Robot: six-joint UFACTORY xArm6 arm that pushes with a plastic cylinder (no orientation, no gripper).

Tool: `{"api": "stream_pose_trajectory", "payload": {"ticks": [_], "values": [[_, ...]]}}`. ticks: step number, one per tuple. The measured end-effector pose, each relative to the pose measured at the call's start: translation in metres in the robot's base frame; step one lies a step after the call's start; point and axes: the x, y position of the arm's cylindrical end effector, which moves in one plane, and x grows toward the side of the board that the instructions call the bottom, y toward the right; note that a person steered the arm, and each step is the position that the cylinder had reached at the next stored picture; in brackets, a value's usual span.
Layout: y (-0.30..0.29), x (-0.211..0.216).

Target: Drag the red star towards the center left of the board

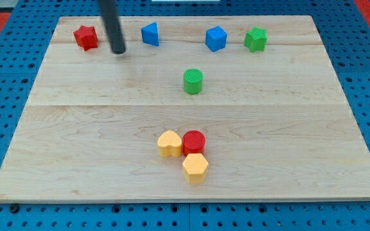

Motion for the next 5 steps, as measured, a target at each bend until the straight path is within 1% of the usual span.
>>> {"api": "stream_pose_trajectory", "payload": {"ticks": [1, 2, 3, 4, 5], "values": [[-0.036, -0.058], [-0.060, -0.077], [-0.066, -0.053], [-0.087, -0.046], [-0.094, -0.046]]}}
